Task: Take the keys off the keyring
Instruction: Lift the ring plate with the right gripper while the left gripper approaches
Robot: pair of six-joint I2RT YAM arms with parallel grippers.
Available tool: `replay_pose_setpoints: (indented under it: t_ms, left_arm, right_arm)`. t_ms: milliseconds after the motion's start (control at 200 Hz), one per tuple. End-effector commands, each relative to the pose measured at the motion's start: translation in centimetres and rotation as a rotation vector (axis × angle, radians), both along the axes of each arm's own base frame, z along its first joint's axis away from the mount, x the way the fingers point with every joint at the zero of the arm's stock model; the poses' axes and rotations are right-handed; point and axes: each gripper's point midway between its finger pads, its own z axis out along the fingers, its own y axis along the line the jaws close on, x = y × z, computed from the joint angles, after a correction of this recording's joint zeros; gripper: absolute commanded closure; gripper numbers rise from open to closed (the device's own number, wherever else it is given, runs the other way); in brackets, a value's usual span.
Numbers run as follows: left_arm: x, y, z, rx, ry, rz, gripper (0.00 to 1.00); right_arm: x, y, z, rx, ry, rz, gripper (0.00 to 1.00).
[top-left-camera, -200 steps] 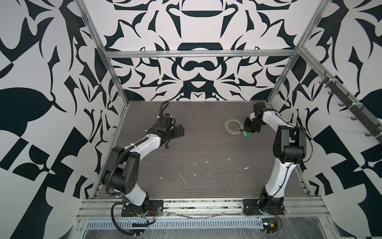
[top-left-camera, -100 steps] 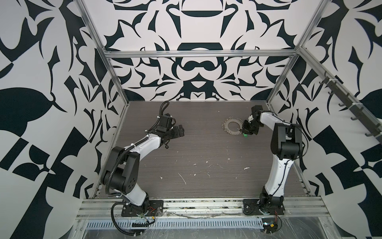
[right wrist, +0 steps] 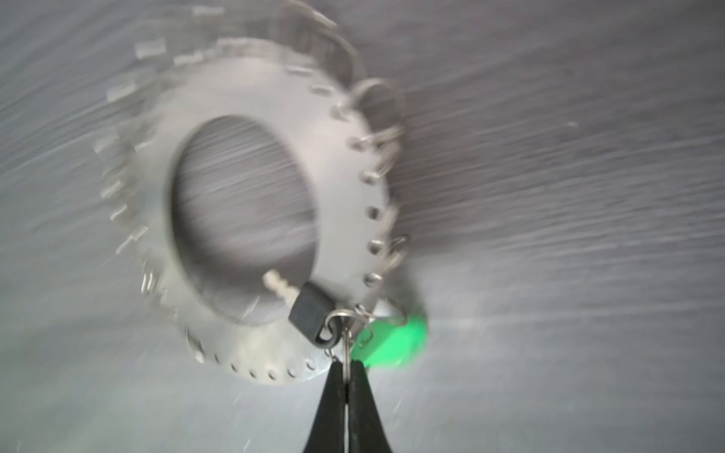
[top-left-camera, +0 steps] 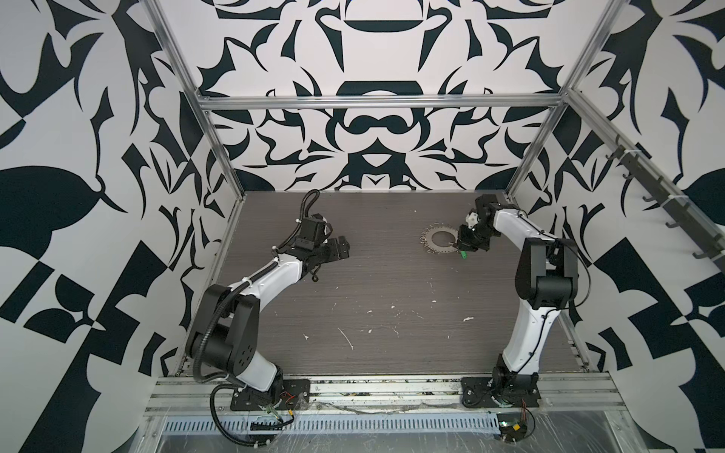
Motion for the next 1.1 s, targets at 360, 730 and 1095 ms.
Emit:
replay_pose_setpoints:
  t_ms: [360,730,1095]
  left_arm:
    - [-8.6,-2.0,17.3,-0.296,-0.298,-0.230,0.08]
    - [-15.0,-3.6,18.1,-0.385,-0.386,-0.452,0.14]
    - [-18.0,-7.8,17.0,-0.362,-0.523,-0.649,0.22]
  right_arm:
    - [-7.3,16.6,14.4,0.159,-0.369,0.605,1.00]
    - [-16.7,24.2,21.8,0.393,-0.821,1.057,1.00]
    - [-18.4,25.2,23.5,0.439,-0.963,1.099,1.00]
